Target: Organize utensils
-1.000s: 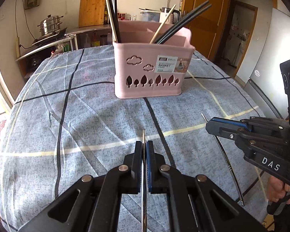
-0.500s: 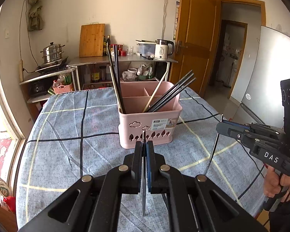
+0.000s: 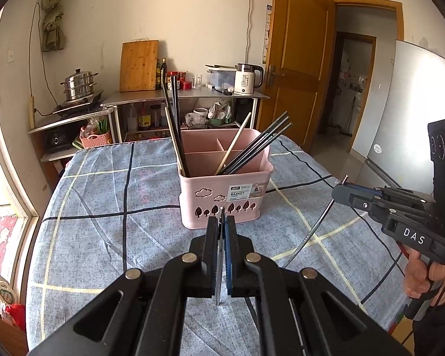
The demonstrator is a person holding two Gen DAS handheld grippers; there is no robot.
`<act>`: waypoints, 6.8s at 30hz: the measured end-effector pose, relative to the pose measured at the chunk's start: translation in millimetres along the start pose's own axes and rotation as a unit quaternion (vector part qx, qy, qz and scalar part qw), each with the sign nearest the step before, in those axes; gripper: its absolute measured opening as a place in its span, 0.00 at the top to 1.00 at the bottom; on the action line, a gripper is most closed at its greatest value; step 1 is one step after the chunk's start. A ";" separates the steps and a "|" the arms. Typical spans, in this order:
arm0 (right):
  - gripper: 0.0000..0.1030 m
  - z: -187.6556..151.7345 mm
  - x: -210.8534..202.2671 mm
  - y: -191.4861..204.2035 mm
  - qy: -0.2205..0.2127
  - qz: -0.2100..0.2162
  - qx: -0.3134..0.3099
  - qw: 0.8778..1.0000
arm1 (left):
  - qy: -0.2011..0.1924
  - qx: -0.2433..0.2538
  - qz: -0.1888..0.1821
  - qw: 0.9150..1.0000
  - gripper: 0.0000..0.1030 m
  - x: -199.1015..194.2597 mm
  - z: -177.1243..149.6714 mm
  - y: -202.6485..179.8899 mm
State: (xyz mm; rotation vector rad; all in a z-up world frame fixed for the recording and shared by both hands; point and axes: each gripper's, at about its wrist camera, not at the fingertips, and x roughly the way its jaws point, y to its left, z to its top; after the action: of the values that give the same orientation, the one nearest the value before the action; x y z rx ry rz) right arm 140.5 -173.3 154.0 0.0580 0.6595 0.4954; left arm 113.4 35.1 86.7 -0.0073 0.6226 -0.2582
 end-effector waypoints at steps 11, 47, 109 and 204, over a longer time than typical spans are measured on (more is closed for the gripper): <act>0.96 18.1 -8.1 -0.1 -0.023 0.006 -0.015 1.000 | -0.006 -0.004 -0.013 1.000 0.96 -4.9 17.3 3.7; 0.96 127.8 68.2 -12.5 -0.086 0.022 0.014 0.996 | -0.060 -0.030 -0.002 0.998 0.96 61.0 128.9 55.4; 0.75 -51.7 -33.2 11.7 -0.056 -0.016 -0.014 0.998 | -0.060 -0.021 0.009 0.998 0.63 -28.4 -62.4 -21.4; 0.75 -84.1 -32.3 19.0 -0.037 -0.031 -0.019 0.999 | -0.063 -0.012 0.031 0.997 0.62 -29.1 -96.7 -33.7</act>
State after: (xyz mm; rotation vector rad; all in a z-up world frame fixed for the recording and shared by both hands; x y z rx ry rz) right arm 60.1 -180.0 109.7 0.0187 0.5777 0.4432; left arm 26.8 16.3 27.6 -0.0264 0.5002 -0.1895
